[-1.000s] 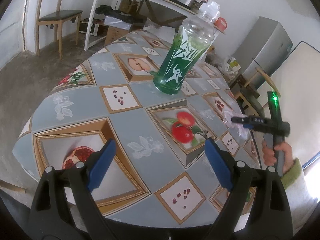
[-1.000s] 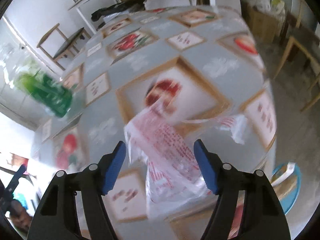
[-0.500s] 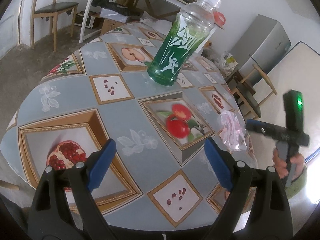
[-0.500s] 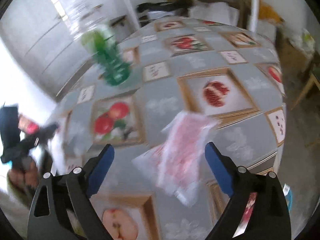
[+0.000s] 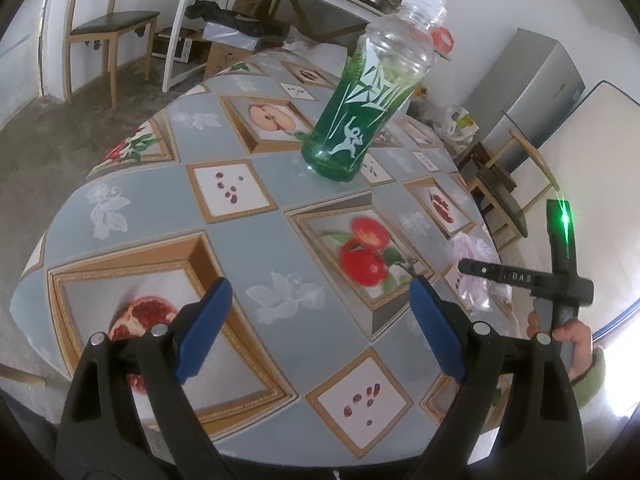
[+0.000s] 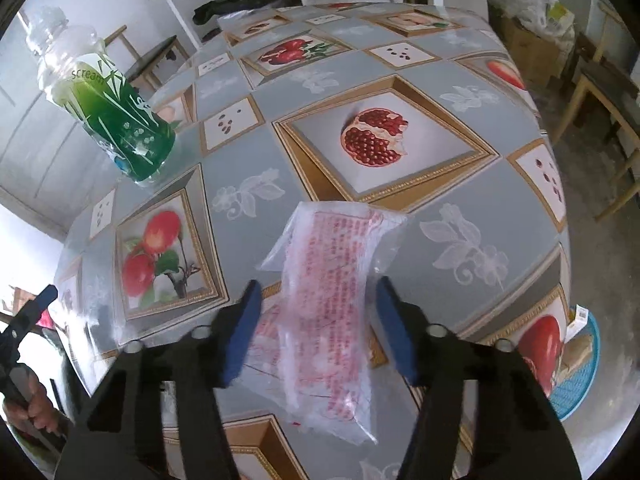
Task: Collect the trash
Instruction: 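Return to the table and grasp the clear printed wrapper with the right gripper, then grasp the green-label plastic bottle by its neck with the left gripper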
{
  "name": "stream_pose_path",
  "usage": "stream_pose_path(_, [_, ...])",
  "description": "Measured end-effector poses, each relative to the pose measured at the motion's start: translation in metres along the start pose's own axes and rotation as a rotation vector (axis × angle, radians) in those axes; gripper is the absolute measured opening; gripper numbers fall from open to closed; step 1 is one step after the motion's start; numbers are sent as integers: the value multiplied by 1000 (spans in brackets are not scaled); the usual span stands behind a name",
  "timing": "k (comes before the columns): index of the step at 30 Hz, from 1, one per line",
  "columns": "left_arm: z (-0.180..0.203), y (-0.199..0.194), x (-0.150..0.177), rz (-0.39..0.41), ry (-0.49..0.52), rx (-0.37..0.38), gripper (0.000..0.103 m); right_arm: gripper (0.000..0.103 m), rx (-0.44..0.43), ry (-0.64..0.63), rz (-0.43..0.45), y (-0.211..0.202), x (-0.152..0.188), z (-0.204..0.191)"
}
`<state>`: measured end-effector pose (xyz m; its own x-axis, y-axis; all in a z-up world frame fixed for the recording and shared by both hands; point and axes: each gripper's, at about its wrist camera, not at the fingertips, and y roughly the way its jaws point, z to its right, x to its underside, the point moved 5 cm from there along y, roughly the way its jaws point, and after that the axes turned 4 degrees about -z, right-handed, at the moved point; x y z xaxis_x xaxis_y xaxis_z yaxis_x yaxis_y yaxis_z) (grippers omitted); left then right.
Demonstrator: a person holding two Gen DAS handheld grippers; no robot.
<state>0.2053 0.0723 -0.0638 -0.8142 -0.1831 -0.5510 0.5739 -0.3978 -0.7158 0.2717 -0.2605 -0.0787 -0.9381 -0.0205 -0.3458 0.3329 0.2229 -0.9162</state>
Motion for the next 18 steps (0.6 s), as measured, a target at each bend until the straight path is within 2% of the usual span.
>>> stream_pose_path(7, [17, 4, -34, 61, 14, 19, 86, 36, -4, 16, 30, -8, 22, -1])
stream_pose_path(12, [39, -5, -85, 182, 64, 30, 90, 36, -31, 46, 36, -8, 25, 3])
stream_pose_path(18, [64, -10, -143, 294, 147, 4, 91, 36, -41, 46, 44, -8, 26, 4])
